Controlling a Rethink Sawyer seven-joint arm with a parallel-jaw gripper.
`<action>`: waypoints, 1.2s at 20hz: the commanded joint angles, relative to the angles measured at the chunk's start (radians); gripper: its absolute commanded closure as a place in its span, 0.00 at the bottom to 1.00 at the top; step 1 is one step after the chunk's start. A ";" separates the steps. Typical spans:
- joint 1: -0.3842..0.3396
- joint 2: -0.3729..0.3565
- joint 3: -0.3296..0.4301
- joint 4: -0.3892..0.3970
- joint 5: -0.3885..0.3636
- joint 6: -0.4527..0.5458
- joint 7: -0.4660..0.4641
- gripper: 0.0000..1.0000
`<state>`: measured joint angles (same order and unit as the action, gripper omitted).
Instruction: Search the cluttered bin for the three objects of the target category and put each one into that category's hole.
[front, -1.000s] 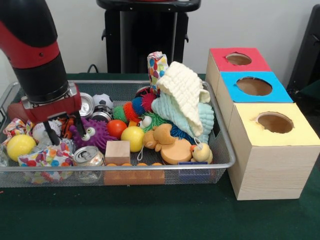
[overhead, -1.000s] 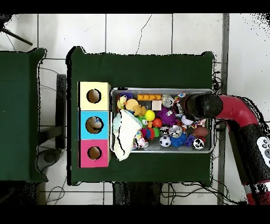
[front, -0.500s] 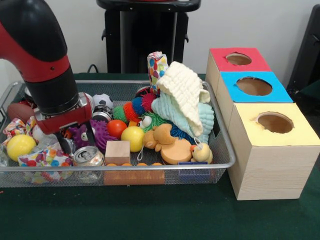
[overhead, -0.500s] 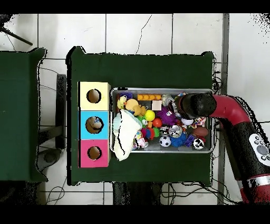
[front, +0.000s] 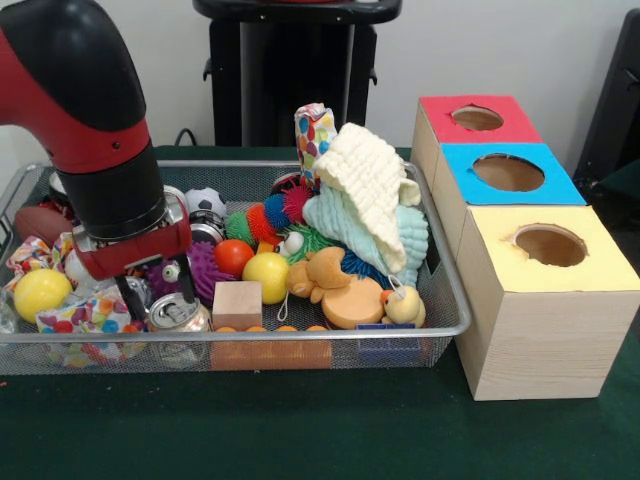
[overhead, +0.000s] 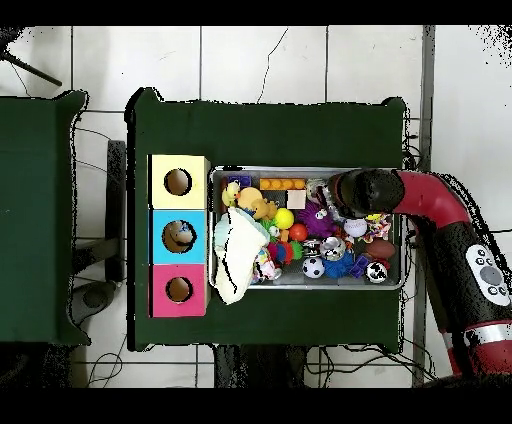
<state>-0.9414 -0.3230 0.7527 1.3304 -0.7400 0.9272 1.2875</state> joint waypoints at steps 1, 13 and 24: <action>0.037 -0.017 -0.022 -0.103 -0.048 0.077 -0.278 0.00; 0.050 -0.036 -0.033 -0.168 -0.034 0.190 -0.338 0.00; -0.016 -0.110 -0.058 -0.031 -0.038 0.147 -0.276 0.00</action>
<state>-0.9119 -0.3917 0.7530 1.2226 -0.7455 1.0348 1.2873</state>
